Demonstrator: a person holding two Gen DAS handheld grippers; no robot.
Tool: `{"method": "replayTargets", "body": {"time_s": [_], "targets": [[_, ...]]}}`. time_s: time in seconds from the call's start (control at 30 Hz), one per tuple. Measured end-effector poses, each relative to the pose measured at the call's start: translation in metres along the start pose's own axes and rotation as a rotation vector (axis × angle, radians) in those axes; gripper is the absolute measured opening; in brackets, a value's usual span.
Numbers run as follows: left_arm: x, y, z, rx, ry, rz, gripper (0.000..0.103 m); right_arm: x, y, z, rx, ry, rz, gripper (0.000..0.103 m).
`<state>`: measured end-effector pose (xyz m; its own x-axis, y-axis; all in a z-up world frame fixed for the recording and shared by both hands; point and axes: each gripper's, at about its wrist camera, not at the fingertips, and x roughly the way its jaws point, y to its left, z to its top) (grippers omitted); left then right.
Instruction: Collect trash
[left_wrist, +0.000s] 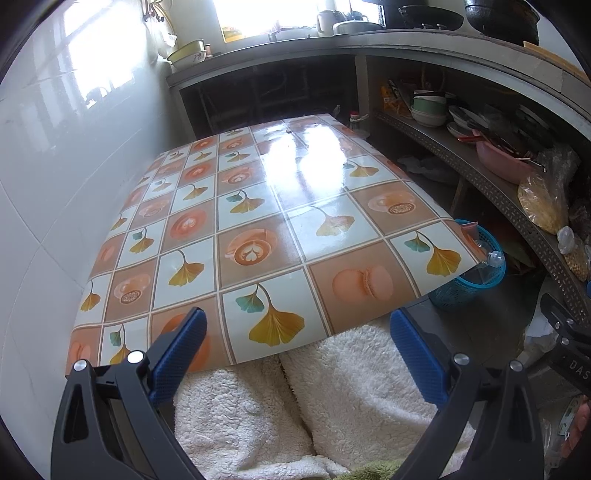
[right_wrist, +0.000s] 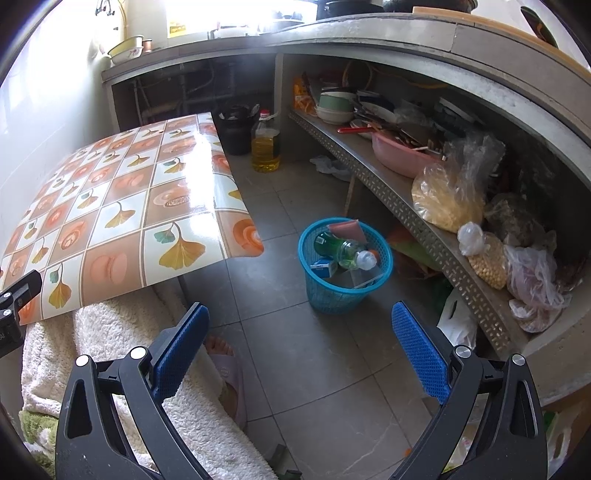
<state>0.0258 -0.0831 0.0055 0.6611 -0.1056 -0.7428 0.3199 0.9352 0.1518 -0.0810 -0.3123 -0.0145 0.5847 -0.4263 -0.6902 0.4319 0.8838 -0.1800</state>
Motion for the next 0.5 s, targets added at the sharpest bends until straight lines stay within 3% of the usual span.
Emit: {"method": "replayTargets", "body": {"time_s": [0.5], "targets": [[0.0005, 0.0010, 0.0005, 0.000, 0.000, -0.001, 0.097, -0.0006, -0.0015, 0.0017, 0.001, -0.002, -0.004, 0.095]]}}
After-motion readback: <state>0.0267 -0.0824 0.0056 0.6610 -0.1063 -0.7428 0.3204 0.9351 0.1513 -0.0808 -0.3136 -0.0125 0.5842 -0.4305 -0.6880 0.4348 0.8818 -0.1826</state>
